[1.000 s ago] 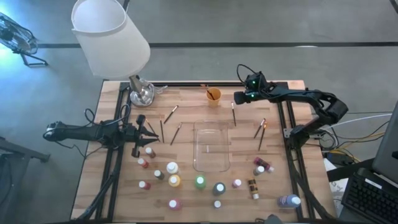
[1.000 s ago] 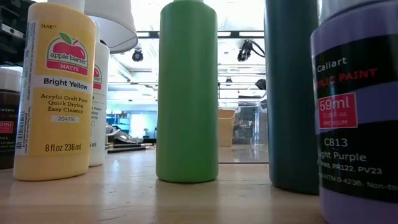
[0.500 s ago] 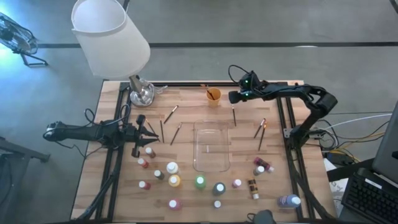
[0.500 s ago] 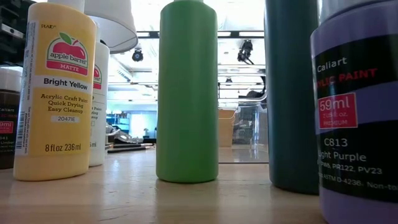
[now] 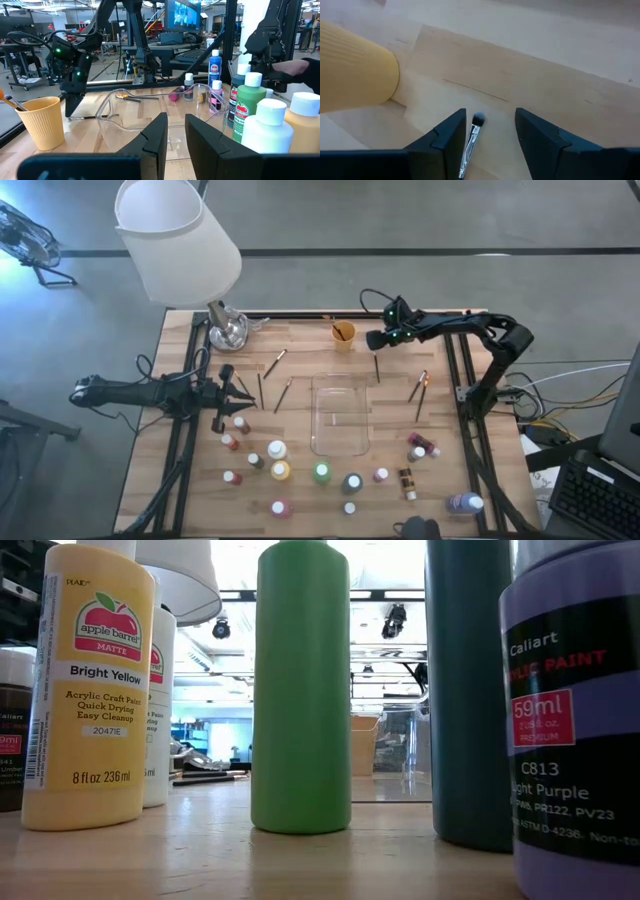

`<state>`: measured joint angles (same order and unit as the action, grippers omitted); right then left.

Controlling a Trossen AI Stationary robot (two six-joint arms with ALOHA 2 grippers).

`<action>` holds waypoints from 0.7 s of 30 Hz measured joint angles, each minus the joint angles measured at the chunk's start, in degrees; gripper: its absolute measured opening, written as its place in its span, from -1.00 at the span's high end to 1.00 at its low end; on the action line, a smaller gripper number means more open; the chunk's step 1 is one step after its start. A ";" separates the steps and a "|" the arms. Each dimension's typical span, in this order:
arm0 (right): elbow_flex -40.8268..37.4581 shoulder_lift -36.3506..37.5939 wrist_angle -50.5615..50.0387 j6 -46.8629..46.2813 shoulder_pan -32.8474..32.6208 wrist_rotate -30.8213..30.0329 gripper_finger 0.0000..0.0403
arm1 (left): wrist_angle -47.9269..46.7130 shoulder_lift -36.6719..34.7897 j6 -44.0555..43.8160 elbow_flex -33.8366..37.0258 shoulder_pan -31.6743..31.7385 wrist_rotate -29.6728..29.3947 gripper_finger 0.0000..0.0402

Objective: Pick & Place Paint Supplies
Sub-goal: Put the silver paint brush into the yellow cup

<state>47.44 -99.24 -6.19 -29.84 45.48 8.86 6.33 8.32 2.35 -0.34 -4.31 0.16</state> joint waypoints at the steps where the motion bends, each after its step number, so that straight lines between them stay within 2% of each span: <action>1: 0.00 -0.02 -0.06 0.03 -0.22 -0.29 0.21 | 0.02 0.01 0.00 0.00 0.01 0.00 0.63; 8: 0.00 -0.11 -0.10 -0.97 -2.67 -2.16 0.30 | 0.01 0.01 0.00 0.00 -0.01 0.00 0.63; 17: 0.00 -0.13 -0.67 -2.72 -6.31 -10.81 0.26 | 0.01 0.01 0.00 0.00 0.00 0.00 0.63; 21: -0.02 -0.13 -0.94 -2.81 -6.78 -12.94 0.30 | 0.00 0.00 0.00 0.00 -0.01 0.00 0.63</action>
<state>47.42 -99.37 -7.14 -32.64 38.69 -4.08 6.33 8.32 2.35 -0.34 -4.32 0.16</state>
